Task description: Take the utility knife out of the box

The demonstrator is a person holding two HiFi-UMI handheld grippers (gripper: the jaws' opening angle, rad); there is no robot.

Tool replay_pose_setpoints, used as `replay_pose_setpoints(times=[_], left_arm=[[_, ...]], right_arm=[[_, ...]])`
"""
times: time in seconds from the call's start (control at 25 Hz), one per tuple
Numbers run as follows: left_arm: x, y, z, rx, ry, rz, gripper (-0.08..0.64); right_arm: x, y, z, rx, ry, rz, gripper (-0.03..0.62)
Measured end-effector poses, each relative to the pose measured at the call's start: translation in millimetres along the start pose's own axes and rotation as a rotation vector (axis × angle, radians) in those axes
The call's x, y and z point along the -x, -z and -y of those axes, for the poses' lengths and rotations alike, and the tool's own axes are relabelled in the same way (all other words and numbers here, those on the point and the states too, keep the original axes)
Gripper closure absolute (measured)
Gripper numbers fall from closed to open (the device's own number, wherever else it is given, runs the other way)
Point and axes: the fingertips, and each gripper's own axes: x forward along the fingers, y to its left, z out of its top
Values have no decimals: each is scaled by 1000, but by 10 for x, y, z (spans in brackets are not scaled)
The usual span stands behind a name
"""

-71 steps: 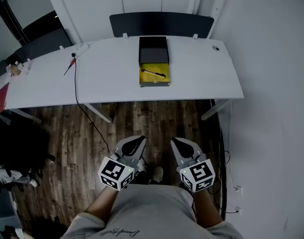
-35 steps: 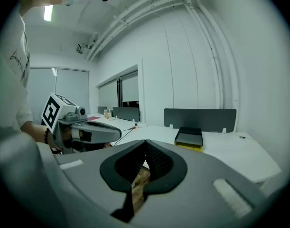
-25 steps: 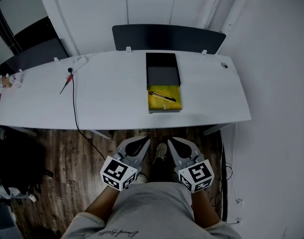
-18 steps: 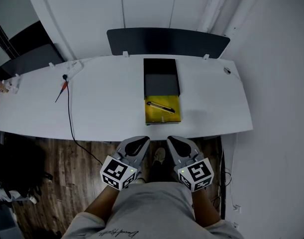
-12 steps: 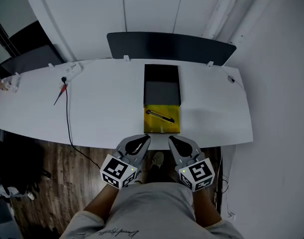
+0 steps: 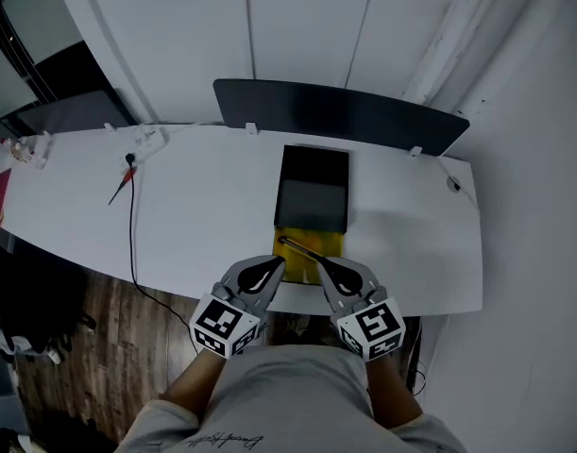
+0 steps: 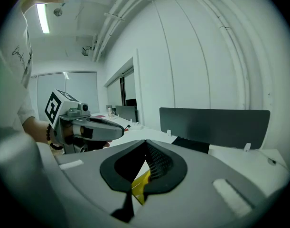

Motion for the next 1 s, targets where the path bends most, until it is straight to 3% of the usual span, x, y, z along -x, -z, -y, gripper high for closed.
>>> replay_pose_setpoints(times=[0.36, 1.0], left_arm=[[-162, -71, -118, 11, -37, 5, 558], [-294, -61, -319, 2, 68, -55, 558]], right_arm=[[-123, -100, 195, 12, -30, -2, 577], [-272, 11, 308, -46, 79, -56, 577]])
